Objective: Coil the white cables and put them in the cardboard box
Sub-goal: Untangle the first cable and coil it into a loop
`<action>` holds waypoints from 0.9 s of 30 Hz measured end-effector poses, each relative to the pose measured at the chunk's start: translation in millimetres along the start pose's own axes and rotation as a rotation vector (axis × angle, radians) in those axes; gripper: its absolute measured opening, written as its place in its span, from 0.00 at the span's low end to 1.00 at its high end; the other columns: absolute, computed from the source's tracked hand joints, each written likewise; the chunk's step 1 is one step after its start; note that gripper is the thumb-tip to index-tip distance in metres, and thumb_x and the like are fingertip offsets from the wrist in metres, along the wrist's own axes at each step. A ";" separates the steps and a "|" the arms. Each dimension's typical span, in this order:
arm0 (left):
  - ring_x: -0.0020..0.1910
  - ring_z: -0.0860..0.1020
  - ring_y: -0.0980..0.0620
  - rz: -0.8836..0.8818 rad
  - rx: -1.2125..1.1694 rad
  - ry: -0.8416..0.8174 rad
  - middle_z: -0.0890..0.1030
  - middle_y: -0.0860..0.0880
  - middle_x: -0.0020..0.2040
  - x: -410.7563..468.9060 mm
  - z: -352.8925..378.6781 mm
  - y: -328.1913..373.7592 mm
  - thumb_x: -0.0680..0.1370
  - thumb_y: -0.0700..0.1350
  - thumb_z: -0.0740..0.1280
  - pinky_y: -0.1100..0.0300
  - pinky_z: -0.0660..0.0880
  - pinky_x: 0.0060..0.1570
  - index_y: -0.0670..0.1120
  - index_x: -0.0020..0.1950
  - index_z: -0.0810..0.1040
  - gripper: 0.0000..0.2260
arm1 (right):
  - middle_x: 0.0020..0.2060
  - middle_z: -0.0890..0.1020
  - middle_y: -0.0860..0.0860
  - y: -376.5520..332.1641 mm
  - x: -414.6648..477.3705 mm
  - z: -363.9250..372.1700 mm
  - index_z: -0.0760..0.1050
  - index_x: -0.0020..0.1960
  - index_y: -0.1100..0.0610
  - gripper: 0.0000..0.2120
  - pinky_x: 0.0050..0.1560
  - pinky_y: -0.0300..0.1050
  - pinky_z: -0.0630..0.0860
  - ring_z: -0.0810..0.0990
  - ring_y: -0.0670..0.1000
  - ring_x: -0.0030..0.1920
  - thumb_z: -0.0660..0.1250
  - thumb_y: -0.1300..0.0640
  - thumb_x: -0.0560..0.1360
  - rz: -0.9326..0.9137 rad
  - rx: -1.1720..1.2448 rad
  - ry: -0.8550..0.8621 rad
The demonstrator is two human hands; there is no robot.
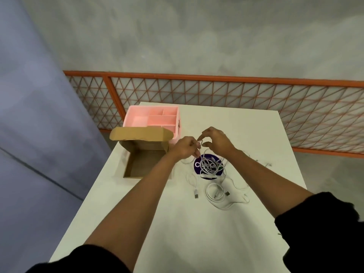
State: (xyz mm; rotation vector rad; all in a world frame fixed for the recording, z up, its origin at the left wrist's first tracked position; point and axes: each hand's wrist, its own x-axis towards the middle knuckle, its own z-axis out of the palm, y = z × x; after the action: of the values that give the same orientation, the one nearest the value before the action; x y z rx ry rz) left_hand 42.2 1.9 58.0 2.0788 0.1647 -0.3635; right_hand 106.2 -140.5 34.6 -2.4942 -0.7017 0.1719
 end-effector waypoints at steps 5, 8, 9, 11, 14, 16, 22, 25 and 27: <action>0.32 0.81 0.60 0.100 -0.196 0.015 0.81 0.49 0.34 -17.0 -27.4 27.9 0.80 0.45 0.63 0.65 0.75 0.40 0.43 0.45 0.75 0.07 | 0.43 0.85 0.55 -18.0 1.4 -46.9 0.81 0.47 0.59 0.05 0.49 0.49 0.74 0.81 0.54 0.44 0.69 0.58 0.74 -0.017 0.129 0.108; 0.38 0.81 0.56 0.165 -0.276 -0.025 0.81 0.46 0.39 -30.1 -36.8 31.7 0.78 0.45 0.66 0.63 0.77 0.46 0.42 0.50 0.74 0.07 | 0.41 0.84 0.52 -25.8 -3.4 -72.5 0.79 0.46 0.59 0.04 0.36 0.40 0.70 0.78 0.51 0.37 0.66 0.60 0.76 -0.002 0.225 0.165; 0.40 0.81 0.54 0.174 -0.303 -0.043 0.82 0.45 0.40 -34.0 -38.2 31.4 0.78 0.45 0.66 0.61 0.77 0.48 0.42 0.50 0.75 0.06 | 0.40 0.83 0.51 -27.9 -5.2 -80.0 0.78 0.46 0.59 0.04 0.35 0.36 0.70 0.78 0.50 0.39 0.65 0.61 0.77 0.002 0.258 0.182; 0.45 0.81 0.52 0.185 -0.381 -0.080 0.82 0.45 0.42 -39.6 -38.3 27.9 0.78 0.43 0.65 0.57 0.76 0.56 0.43 0.49 0.75 0.04 | 0.39 0.82 0.50 -33.0 -10.0 -94.8 0.76 0.48 0.63 0.05 0.38 0.34 0.71 0.78 0.49 0.41 0.64 0.61 0.77 0.015 0.337 0.229; 0.52 0.80 0.53 0.204 -0.469 -0.128 0.82 0.47 0.47 -47.8 -34.0 22.4 0.80 0.42 0.63 0.60 0.73 0.61 0.44 0.49 0.75 0.03 | 0.40 0.81 0.52 -39.9 -18.5 -108.8 0.75 0.49 0.66 0.06 0.44 0.39 0.72 0.77 0.50 0.40 0.63 0.63 0.78 0.048 0.463 0.293; 0.51 0.80 0.55 0.222 -0.520 -0.104 0.81 0.47 0.46 -55.5 -30.7 25.5 0.82 0.42 0.59 0.64 0.74 0.58 0.44 0.50 0.75 0.06 | 0.41 0.82 0.55 -40.5 -23.2 -110.1 0.74 0.47 0.62 0.04 0.45 0.43 0.73 0.77 0.51 0.41 0.63 0.63 0.79 0.088 0.494 0.332; 0.28 0.76 0.56 0.199 -0.663 -0.017 0.69 0.49 0.31 -67.3 -31.5 59.6 0.84 0.41 0.54 0.51 0.80 0.47 0.42 0.47 0.75 0.12 | 0.48 0.83 0.57 -43.4 -41.1 -106.5 0.73 0.57 0.61 0.12 0.48 0.44 0.74 0.78 0.51 0.49 0.61 0.69 0.76 0.121 0.421 0.056; 0.26 0.69 0.57 0.153 -0.521 0.014 0.65 0.50 0.30 -72.1 -33.4 71.6 0.84 0.43 0.55 0.60 0.78 0.30 0.42 0.47 0.77 0.13 | 0.46 0.82 0.53 -60.8 -47.7 -111.5 0.75 0.57 0.59 0.12 0.53 0.42 0.72 0.78 0.50 0.49 0.65 0.67 0.74 0.050 0.494 -0.137; 0.26 0.64 0.57 0.123 -0.444 0.057 0.64 0.52 0.29 -73.0 -36.5 70.8 0.83 0.45 0.56 0.65 0.70 0.25 0.43 0.47 0.78 0.13 | 0.42 0.81 0.52 -72.6 -51.5 -118.3 0.77 0.52 0.59 0.07 0.51 0.41 0.72 0.79 0.47 0.45 0.66 0.61 0.75 0.071 0.399 -0.168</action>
State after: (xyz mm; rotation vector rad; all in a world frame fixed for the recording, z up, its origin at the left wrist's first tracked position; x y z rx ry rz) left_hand -1.3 -0.6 156.9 1.6511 0.1371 -0.1726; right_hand 60.2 -169.8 172.2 -2.1374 -0.5785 0.5014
